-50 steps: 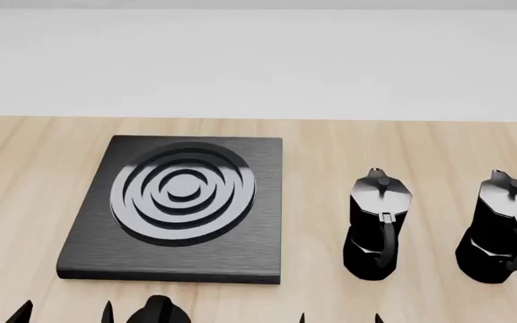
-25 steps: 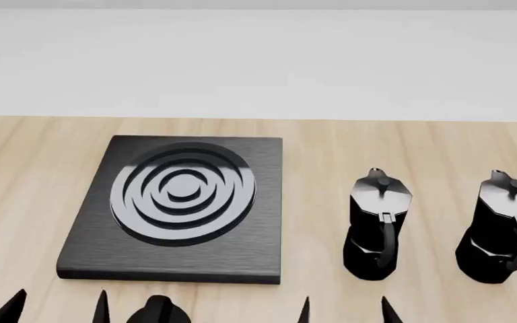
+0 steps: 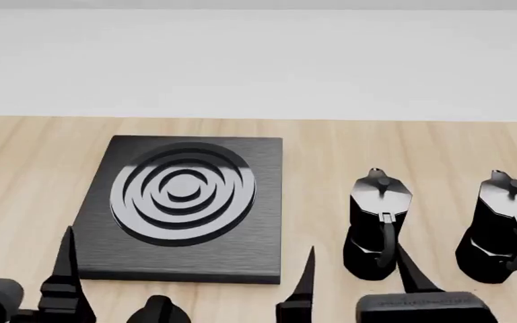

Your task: Put the right moka pot on the stove.

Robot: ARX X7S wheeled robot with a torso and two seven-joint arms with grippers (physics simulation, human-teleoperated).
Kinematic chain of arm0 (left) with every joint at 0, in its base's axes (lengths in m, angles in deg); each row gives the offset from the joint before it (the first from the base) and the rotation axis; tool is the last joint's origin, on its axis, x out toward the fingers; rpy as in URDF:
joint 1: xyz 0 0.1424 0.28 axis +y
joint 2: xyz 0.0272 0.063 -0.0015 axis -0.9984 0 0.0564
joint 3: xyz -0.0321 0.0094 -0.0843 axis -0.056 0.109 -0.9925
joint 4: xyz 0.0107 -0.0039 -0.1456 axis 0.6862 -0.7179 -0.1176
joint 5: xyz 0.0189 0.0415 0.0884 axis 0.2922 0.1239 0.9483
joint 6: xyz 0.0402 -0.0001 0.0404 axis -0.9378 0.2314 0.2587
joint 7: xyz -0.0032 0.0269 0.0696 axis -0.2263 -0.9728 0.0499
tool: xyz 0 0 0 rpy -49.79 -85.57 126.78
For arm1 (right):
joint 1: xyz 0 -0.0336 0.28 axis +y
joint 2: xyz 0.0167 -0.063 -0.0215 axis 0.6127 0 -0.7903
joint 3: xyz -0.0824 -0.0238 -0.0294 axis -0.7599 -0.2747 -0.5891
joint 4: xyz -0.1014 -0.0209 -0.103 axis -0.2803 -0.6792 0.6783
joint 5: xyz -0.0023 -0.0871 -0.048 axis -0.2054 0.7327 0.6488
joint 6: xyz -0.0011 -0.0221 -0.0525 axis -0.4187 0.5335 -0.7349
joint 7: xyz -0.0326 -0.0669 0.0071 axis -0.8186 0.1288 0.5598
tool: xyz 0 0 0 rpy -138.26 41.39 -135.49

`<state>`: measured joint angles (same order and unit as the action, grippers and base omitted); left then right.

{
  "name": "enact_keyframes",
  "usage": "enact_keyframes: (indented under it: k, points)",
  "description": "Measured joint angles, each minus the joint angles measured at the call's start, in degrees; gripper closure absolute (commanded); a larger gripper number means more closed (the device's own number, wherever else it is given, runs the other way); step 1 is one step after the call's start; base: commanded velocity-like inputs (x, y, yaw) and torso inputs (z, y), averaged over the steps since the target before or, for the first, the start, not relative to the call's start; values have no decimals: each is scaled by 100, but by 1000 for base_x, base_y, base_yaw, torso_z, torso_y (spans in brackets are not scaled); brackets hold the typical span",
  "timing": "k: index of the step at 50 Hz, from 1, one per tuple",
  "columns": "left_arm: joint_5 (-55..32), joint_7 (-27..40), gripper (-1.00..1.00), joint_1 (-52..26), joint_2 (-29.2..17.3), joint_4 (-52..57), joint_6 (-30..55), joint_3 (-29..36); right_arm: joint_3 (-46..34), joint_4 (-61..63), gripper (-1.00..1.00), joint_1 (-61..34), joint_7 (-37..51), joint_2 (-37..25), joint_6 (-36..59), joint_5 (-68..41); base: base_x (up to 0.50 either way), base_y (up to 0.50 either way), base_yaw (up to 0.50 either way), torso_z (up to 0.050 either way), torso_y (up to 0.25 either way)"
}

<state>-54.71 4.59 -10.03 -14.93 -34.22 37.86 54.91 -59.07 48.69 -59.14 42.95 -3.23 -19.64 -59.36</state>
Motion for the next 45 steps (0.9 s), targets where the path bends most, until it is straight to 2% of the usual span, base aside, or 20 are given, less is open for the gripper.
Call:
enact_keyframes:
  k: [10,34,45]
  points:
    - [-163,218,-100,-336,-126,590,687,-24,21,530,-100,-261,83,-118,541,-153,0,0,0,0,0]
    - [-150,297,-100,-364,-187,699,716,20,-9,676,-100,-333,87,-149,645,-271,0,0,0,0,0]
    - [-89,322,-100,-314,-199,682,610,55,-28,685,-100,-303,96,-159,603,-277,0,0,0,0,-194]
